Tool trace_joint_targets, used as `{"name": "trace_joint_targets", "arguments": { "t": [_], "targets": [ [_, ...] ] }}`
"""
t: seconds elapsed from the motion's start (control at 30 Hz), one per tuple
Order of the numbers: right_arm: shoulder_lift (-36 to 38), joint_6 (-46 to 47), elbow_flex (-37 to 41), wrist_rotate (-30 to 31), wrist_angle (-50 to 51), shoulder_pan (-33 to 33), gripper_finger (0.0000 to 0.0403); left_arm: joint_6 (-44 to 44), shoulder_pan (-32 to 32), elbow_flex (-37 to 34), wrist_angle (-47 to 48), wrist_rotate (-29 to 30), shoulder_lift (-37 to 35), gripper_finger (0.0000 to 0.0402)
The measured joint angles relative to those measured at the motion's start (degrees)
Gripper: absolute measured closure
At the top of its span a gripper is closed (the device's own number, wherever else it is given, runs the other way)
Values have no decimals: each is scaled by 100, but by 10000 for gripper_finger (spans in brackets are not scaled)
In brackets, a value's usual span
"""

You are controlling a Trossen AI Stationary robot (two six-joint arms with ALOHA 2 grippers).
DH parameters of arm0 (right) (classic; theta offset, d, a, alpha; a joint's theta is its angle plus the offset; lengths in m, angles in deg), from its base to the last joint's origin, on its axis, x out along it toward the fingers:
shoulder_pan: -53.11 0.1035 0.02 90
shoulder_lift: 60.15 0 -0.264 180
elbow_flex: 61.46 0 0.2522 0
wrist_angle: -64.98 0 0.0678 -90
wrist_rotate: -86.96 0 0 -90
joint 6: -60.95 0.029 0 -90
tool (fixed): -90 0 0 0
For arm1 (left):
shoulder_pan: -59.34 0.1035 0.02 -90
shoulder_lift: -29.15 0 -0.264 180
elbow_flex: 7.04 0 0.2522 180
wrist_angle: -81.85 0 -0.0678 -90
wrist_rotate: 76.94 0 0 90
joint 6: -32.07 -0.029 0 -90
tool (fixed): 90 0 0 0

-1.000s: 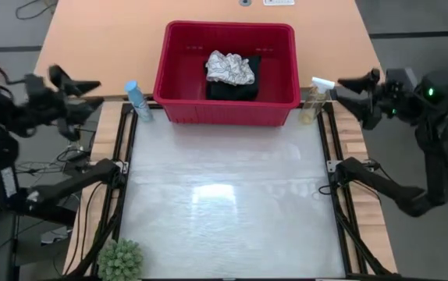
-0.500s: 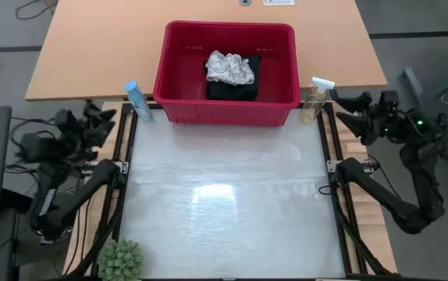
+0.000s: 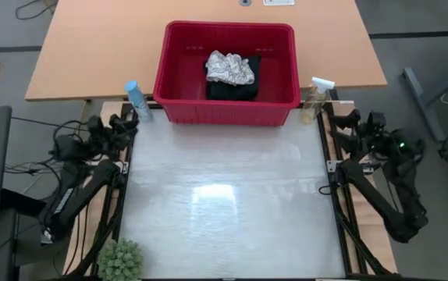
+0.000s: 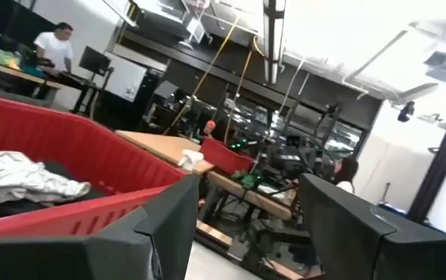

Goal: Fold Laundry from Bin
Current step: Return to Home Position

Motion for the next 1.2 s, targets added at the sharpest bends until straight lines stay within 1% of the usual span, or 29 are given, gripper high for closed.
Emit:
{"name": "trace_joint_targets", "arguments": {
  "t": [0.07, 0.2, 0.3, 0.4, 0.6, 0.73, 0.9, 1.0, 1.13, 1.2],
  "targets": [
    [345, 150, 418, -7, -276, 0, 49, -126, -50, -194, -38, 91, -2, 189],
    [1000, 827, 1362, 4, -1120, -2, 49, -481, -286, -484, -5, 320, 0, 189],
    [982, 1196, 1812, -209, -2098, 43, 49, -675, -550, -797, 16, 482, -2, 189],
    [877, 1154, 2090, -223, -2728, 171, 49, -898, -881, -997, -27, 781, 5, 189],
    [1013, 574, 2532, -106, -2794, 689, 49, -1491, -1685, -1416, -34, 1118, 10, 189],
    [1032, 432, 2964, 337, -2959, 1192, 49, -1757, -2223, -1631, -161, 1374, 4, 189],
    [1033, -54, 3463, 968, -3060, 2008, 49, -2015, -2820, -1821, -209, 1801, -2, 189],
    [1033, -292, 3811, 1554, -3183, 2506, 49, -2019, -3107, -1990, -123, 1926, 9, 189],
    [1035, -628, 4204, 2382, -3329, 3080, 49, -2121, -3368, -2031, 83, 1922, 1, 189],
    [1031, -774, 4243, 2798, -3243, 3303, 49, -2171, -3432, -2033, 185, 1942, 7, 189]
  ]
}}
